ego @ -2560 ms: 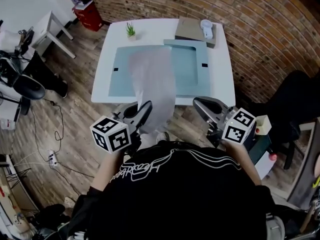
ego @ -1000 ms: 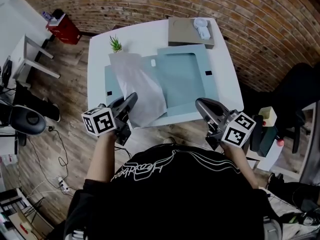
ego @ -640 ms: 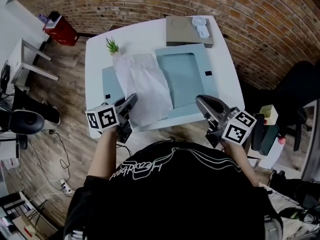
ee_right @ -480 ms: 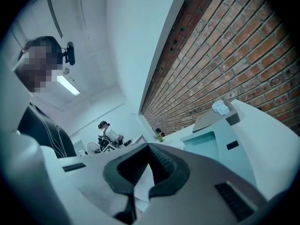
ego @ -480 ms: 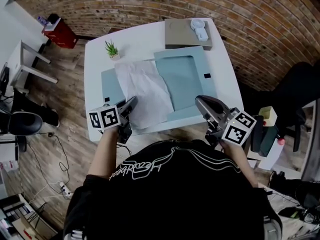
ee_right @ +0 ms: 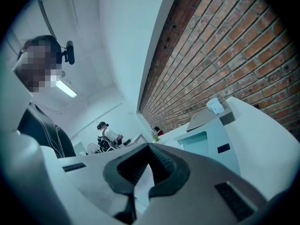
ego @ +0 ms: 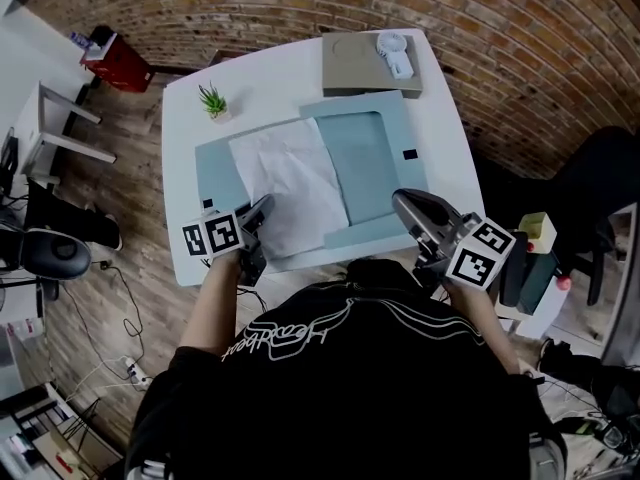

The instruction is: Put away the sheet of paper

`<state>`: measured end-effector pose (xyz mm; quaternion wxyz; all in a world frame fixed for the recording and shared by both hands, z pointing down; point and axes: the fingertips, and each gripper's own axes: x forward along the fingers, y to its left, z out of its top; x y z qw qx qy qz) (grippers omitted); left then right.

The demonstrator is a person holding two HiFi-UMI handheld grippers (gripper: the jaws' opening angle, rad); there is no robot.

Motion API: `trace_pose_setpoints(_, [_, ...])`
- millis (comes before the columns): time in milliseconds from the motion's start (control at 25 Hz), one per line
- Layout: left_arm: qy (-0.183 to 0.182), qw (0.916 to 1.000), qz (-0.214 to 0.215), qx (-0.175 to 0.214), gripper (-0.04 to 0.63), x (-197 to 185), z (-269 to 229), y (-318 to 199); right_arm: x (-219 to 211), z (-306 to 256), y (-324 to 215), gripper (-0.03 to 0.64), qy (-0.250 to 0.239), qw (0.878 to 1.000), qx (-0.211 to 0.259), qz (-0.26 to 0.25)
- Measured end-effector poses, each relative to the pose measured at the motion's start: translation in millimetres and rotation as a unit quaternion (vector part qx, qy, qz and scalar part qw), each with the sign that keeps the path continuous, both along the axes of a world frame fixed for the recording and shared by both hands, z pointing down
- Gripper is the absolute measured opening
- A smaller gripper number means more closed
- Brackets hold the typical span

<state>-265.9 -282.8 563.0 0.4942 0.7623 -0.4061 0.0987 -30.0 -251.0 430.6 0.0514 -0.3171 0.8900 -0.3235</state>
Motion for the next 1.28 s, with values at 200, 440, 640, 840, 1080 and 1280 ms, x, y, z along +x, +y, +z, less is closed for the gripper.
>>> trace_pose_setpoints(200, [-0.024, 0.9995, -0.003, -0.020, 0.031, 11, 10, -4, 7, 0, -12, 0.002, -0.001, 1.000, -0.013, -0.015])
trace_pose_setpoints(440, [-0.031, 0.9989, -0.004, -0.033, 0.031, 26, 18, -15, 8, -3, -35, 0.003, 0.008, 0.999, -0.014, -0.041])
trace_pose_setpoints(640, [-0.028, 0.9988, 0.004, -0.039, 0.031, 46, 19, -18, 6, -10, -48, 0.003, 0.005, 0.998, -0.008, -0.055])
trace_pose_setpoints(840, [-0.020, 0.9985, 0.007, -0.051, 0.031, 63, 25, -22, 17, -10, -53, 0.002, 0.003, 0.998, -0.009, -0.055])
trace_pose_setpoints(1080, [-0.006, 0.9985, 0.009, -0.054, 0.031, 87, 28, -29, 29, -8, -59, 0.002, 0.001, 0.998, -0.010, -0.057])
trace_pose_setpoints(1280, [-0.014, 0.9983, 0.020, -0.054, 0.032, 109, 31, -34, 33, -13, -62, 0.002, -0.001, 0.998, 0.004, -0.068])
